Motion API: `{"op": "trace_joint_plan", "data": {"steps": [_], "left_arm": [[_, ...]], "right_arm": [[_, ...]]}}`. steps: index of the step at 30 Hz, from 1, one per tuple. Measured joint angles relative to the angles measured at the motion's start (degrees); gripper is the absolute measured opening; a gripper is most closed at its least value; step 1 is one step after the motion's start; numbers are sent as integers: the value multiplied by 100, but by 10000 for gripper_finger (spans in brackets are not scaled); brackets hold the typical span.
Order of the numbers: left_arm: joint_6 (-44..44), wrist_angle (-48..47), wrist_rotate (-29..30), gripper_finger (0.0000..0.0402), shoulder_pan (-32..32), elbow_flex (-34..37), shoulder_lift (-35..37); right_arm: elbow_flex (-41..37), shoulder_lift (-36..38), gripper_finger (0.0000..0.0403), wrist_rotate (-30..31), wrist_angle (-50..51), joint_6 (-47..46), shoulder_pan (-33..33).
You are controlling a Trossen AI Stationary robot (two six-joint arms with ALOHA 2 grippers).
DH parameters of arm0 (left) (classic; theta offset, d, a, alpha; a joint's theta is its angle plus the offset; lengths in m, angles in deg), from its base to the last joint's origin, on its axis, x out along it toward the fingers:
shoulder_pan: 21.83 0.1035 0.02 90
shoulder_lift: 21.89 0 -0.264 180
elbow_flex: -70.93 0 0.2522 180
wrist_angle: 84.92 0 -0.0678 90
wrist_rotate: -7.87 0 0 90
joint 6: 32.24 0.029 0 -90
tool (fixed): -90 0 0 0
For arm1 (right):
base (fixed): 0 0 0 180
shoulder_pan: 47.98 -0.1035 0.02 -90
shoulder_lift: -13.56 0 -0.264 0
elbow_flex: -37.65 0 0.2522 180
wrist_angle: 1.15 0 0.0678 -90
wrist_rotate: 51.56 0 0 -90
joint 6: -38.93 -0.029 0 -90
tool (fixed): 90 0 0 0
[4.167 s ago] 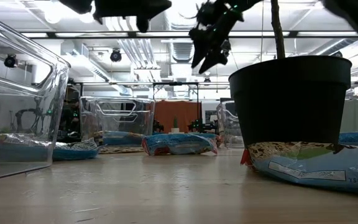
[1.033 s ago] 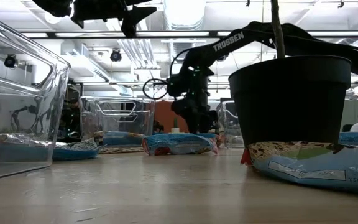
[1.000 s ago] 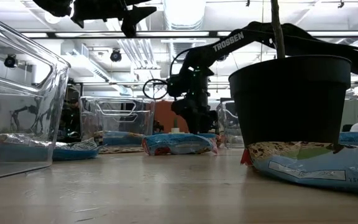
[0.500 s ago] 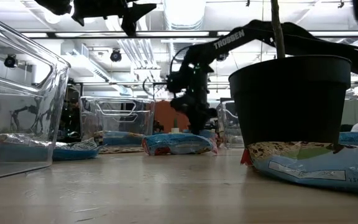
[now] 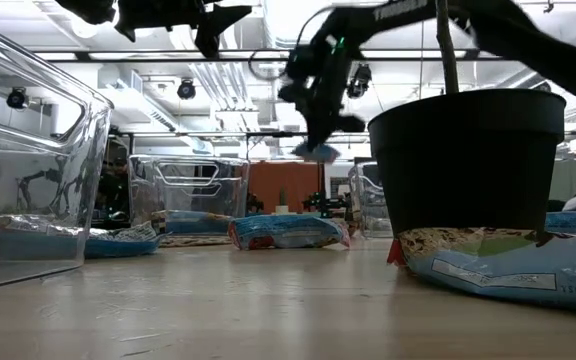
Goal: Pick and place Granola Bars by type
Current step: Put the top red granola bar into the top right transparent bin
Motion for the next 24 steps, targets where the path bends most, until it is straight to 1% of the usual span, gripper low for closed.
{"op": "trace_joint_plan", "data": {"steps": [7,12,15,18,24], "left_arm": [[-211,0,19,158,0,28,2],[-297,-3,36,158,0,29,2],[-329,-12,48,158,-2,27,2],[-221,-13,84,158,0,12,2],[-283,-4,307,158,-1,0,2]], "right_arm": [[0,970,8,-8,469,-1066,72],[-7,1501,8,47,713,-1591,147],[-7,1721,8,175,965,-1778,174],[-16,1840,8,374,1190,-1762,214],[-64,2003,8,466,1165,-1601,210]]}}
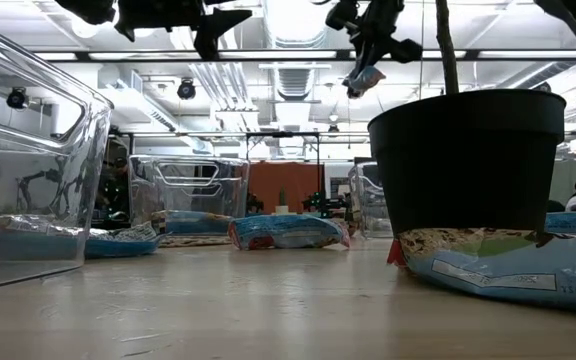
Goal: Pick and place Granola Bars by type
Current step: Put the top red granola bar into the top right transparent bin
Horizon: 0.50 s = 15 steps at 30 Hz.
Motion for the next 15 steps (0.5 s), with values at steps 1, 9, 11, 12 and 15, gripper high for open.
{"op": "trace_joint_plan", "data": {"steps": [1,9,11,12,15], "left_arm": [[-60,4,7,158,1,0,2],[-394,2,496,158,-2,-61,4],[-383,0,626,158,1,-80,4],[-384,1,649,158,1,-89,4],[-389,3,648,158,0,-98,4]], "right_arm": [[-27,27,8,8,0,55,-4],[-929,674,8,-136,-1,56,39],[-1282,967,8,-166,-8,2,72],[-1487,1132,8,-164,-5,-27,83],[-2206,1679,8,-129,2,-263,114]]}}
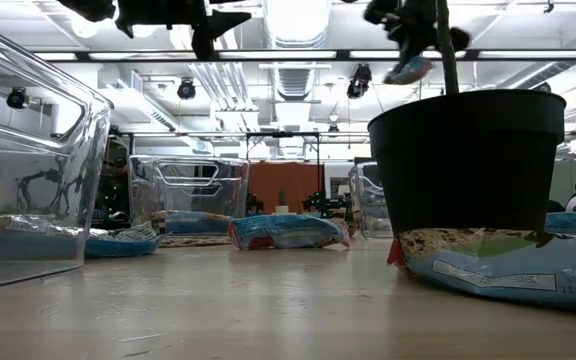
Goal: Pick and place Granola Bars by type
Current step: Put the top red granola bar into the top right transparent bin
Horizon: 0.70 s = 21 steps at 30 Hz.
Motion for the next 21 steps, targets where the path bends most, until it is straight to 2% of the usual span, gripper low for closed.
{"op": "trace_joint_plan", "data": {"steps": [8,14,21], "left_arm": [[-2,-6,-1,158,1,39,0],[-17,-8,-4,158,1,39,0],[-24,-22,-7,158,0,42,0]], "right_arm": [[-1904,1031,8,146,-640,-853,-9],[-3178,1200,8,102,-1152,-1032,-96],[-4292,1203,8,-12,-1911,-1032,-94]]}}
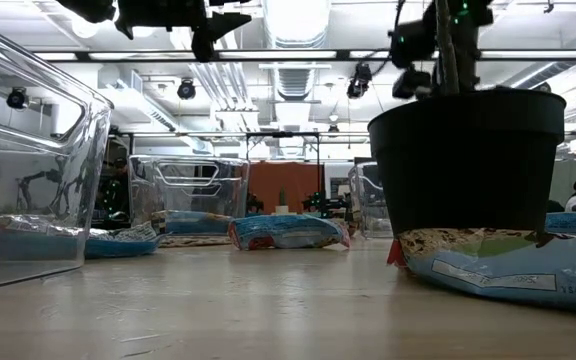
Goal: Pick and place Granola Bars by type
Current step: Put the top red granola bar into the top right transparent bin
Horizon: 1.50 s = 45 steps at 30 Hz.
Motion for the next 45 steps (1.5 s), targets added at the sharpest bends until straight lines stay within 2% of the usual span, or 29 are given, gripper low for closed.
{"op": "trace_joint_plan", "data": {"steps": [6,16,22,29,36,40,45], "left_arm": [[-45,10,0,158,1,-35,0],[-287,1,-4,158,1,-15,0],[-287,4,-4,158,-1,-15,0],[-282,9,-7,158,1,-49,0],[-282,16,-9,158,1,-138,0],[-280,5,-9,158,1,-166,0],[-282,10,-17,158,1,-186,0]], "right_arm": [[-766,2,8,-40,-555,-1,12],[-1535,-13,8,-78,-1516,-64,137],[-1678,-90,8,-78,-1696,73,380],[-1675,-555,8,-189,-1749,415,500],[-1658,-593,10,142,-1745,460,493],[-1656,-590,31,139,-1741,462,492],[-1626,-511,82,134,-1636,462,492]]}}
